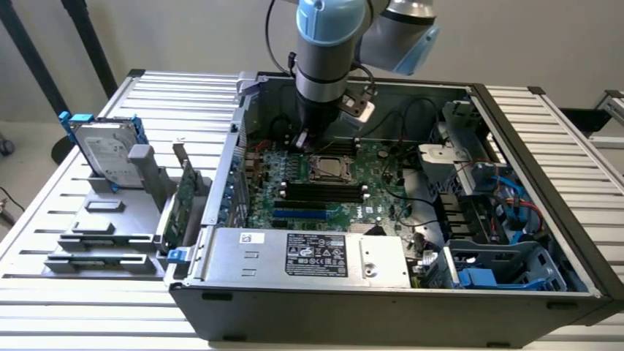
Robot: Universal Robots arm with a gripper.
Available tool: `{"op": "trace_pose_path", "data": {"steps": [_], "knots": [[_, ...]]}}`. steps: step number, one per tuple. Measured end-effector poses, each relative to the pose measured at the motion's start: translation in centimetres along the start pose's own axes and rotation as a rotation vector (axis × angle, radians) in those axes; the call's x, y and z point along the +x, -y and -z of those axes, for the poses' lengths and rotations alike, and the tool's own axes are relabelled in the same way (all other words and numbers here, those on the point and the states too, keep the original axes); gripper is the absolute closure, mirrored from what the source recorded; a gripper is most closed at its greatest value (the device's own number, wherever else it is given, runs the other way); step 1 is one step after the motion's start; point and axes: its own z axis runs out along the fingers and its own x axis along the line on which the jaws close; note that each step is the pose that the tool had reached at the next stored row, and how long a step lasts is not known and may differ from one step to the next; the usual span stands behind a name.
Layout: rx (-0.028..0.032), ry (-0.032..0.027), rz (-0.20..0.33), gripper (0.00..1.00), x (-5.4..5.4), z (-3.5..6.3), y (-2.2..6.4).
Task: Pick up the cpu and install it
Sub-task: 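Install the first cpu locking lever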
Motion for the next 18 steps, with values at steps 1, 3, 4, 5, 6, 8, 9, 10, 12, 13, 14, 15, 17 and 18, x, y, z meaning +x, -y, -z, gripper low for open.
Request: {"op": "trace_pose_path", "data": {"steps": [1, 3, 4, 5, 6, 8, 9, 10, 12, 13, 14, 15, 17, 18], "knots": [[-0.0010, 0.0016, 0.000, 0.89, 0.08, -0.05, 0.05], [-0.0032, 0.0054, 0.000, 0.89, 0.31, -0.13, 0.17], [-0.0045, 0.0078, 0.000, 0.89, 0.42, -0.16, 0.24], [-0.0059, 0.0103, 0.000, 0.89, 0.47, -0.18, 0.27], [-0.0076, 0.0135, 0.000, 0.89, 0.49, -0.18, 0.28], [-0.0110, 0.0195, 0.000, 0.89, 0.49, -0.19, 0.27], [-0.0127, 0.0225, 0.000, 0.89, 0.50, -0.19, 0.27], [-0.0140, 0.0249, 0.000, 0.89, 0.52, -0.19, 0.25], [-0.0158, 0.0283, 0.000, 0.89, 0.62, -0.22, 0.22], [-0.0162, 0.0293, 0.001, 0.89, 0.68, -0.23, 0.19], [-0.0166, 0.0300, 0.001, 0.89, 0.75, -0.25, 0.16], [-0.0169, 0.0306, 0.001, 0.89, 0.82, -0.26, 0.10], [-0.0173, 0.0318, 0.002, 0.89, 0.95, -0.28, -0.01], [-0.0172, 0.0326, 0.002, 0.89, 1.01, -0.29, -0.08]]}}
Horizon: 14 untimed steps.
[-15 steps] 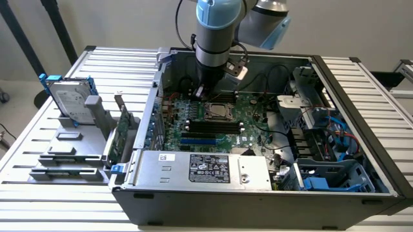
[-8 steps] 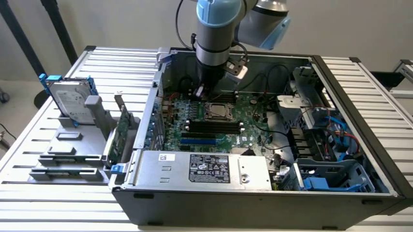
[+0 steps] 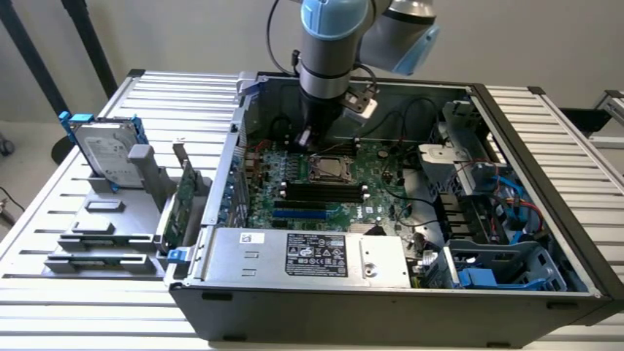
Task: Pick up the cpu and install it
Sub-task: 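Install the first cpu locking lever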
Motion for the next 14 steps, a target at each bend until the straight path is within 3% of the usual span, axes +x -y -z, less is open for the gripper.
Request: {"op": "trace_pose_path", "data": {"steps": [14], "knots": [[0.0136, 0.0182, 0.000, 0.89, 0.50, -0.26, -0.86]]}}
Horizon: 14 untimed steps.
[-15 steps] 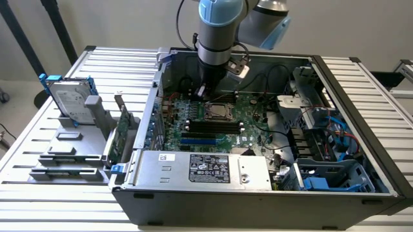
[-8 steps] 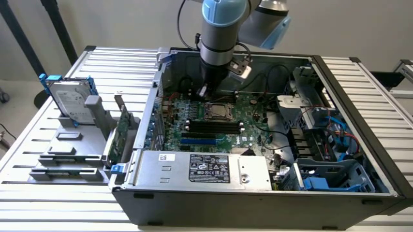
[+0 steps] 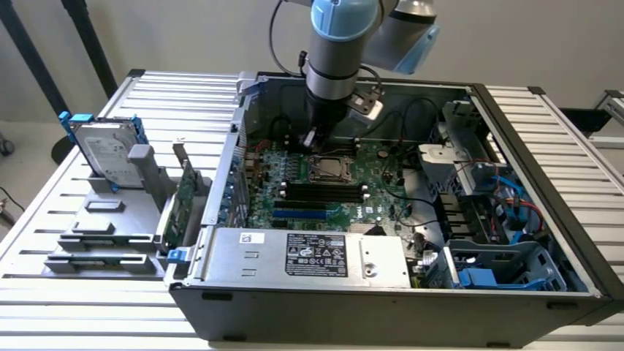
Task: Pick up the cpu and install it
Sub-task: 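Install the first cpu locking lever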
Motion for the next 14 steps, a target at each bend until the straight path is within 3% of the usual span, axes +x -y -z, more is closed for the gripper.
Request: {"op": "trace_pose_path", "data": {"steps": [4, 14], "knots": [[0.0048, 0.0062, 0.000, 0.89, 0.18, -0.04, -0.25], [0.0242, 0.0191, -0.001, 0.89, 0.43, -0.07, -0.33]]}}
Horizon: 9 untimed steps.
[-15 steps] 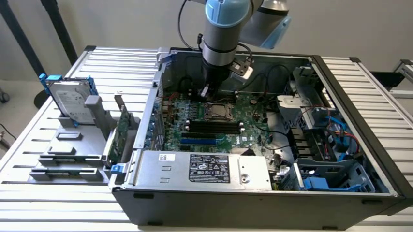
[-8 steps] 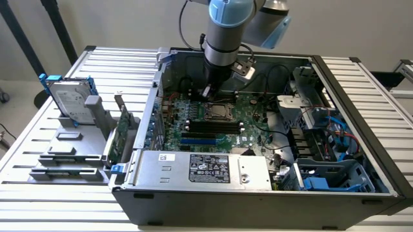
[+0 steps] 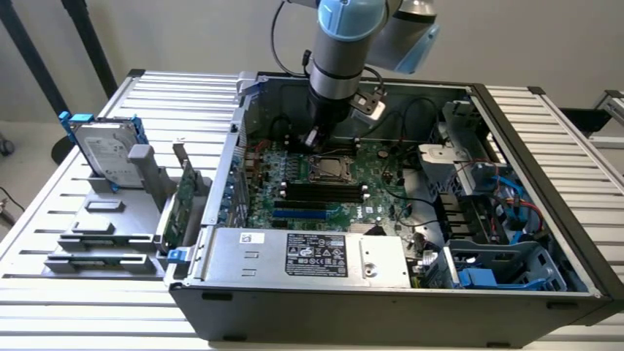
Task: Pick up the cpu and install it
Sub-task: 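Install the first cpu locking lever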
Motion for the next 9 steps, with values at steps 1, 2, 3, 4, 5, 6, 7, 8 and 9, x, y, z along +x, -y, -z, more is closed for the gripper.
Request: {"op": "trace_pose_path", "data": {"steps": [1, 2, 3, 4, 5, 6, 7, 8, 9], "knots": [[0.0006, 0.0002, 0.000, 0.89, 0.05, -0.02, 0.02], [0.0008, 0.0001, 0.000, 0.89, 0.10, -0.03, 0.04], [0.0010, 0.0001, 0.001, 0.89, 0.15, -0.05, 0.05], [0.0010, 0.0003, 0.001, 0.89, 0.17, -0.05, 0.04], [0.0012, 0.0006, 0.002, 0.89, 0.19, -0.04, 0.02], [0.0013, 0.0006, 0.002, 0.89, 0.21, -0.04, 0.00], [0.0014, 0.0007, 0.003, 0.89, 0.22, -0.04, -0.03], [0.0014, 0.0007, 0.003, 0.89, 0.25, -0.04, -0.07], [0.0014, 0.0008, 0.003, 0.89, 0.28, -0.03, -0.11]]}}
